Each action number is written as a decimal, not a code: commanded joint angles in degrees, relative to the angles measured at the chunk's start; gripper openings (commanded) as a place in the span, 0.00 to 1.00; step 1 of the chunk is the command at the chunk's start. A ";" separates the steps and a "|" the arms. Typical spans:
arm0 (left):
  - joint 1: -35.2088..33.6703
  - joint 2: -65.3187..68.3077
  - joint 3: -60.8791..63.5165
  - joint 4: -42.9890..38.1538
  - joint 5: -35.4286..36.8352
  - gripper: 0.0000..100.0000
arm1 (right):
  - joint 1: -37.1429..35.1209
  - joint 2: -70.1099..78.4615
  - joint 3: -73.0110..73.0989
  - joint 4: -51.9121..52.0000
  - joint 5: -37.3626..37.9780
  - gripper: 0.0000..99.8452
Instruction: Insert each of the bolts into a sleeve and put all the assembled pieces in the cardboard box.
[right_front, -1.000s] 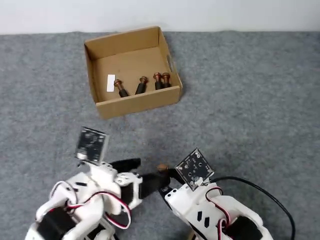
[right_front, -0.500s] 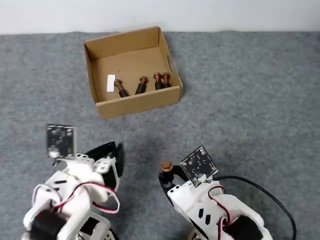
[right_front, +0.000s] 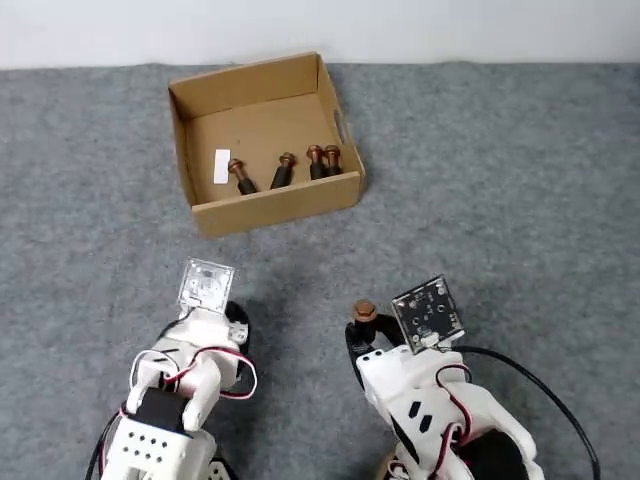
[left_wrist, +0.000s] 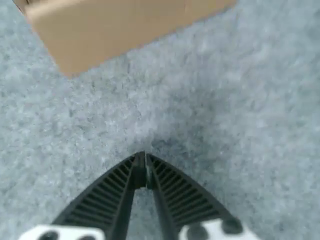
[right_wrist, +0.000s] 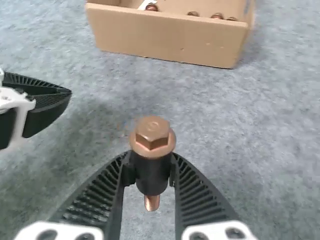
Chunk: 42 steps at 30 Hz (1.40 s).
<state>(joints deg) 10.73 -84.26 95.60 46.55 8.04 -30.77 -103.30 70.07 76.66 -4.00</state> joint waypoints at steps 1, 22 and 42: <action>-0.18 -0.53 1.36 -3.43 -0.97 0.01 | 3.38 -0.57 -0.44 -1.71 0.18 0.01; -7.30 -0.35 1.36 -4.84 -0.97 0.01 | 12.00 52.18 -29.27 -28.88 1.93 0.01; -11.25 -0.44 1.36 -6.33 -1.23 0.01 | 7.78 103.52 -56.88 -61.67 31.21 0.01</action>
<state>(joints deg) -0.44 -84.26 97.45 41.54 7.16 -22.59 -2.55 19.08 20.31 24.40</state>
